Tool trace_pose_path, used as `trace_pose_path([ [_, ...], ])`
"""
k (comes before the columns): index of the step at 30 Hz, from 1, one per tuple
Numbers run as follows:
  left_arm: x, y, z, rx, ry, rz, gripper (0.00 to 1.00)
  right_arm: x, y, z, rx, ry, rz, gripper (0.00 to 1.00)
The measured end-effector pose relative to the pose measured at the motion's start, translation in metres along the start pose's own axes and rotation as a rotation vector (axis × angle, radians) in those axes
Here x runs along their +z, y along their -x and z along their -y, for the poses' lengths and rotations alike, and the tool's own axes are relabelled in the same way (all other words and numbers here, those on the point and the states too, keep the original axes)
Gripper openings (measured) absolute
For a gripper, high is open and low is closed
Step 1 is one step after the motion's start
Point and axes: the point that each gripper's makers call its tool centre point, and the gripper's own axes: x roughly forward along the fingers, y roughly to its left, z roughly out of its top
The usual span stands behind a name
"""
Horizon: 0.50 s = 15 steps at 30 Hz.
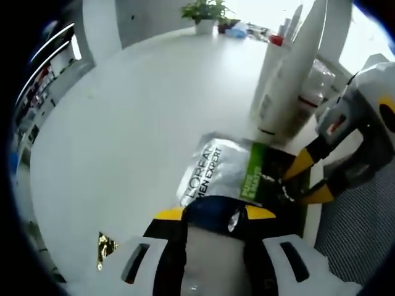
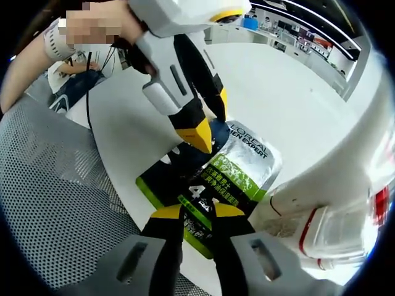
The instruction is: Arrange the skincare products in the storage area until every visible bottle or jar stands upright without overlapping.
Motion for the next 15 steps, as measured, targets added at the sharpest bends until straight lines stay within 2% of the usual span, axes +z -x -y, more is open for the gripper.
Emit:
trace_pose_path([
  [4,0.013,0.009,0.007,-0.049,0.049,0.077,0.36,0.0,0.0,0.0,0.0,0.0,0.006,0.19],
  [7,0.018,0.018,0.005,-0.035,0.057,0.1,0.36,0.0,0.0,0.0,0.003,0.0,0.005,0.18],
  [10,0.02,0.028,0.005,-0.013,0.046,0.1,0.37,0.0,0.0,0.0,0.002,0.006,0.003,0.18],
  [12,0.022,0.036,0.004,0.014,0.037,0.12,0.35,0.0,0.0,0.0,0.001,0.008,0.005,0.18],
  [15,0.025,0.049,0.009,0.012,0.052,0.154,0.36,0.0,0.0,0.001,0.011,-0.003,0.007,0.19],
])
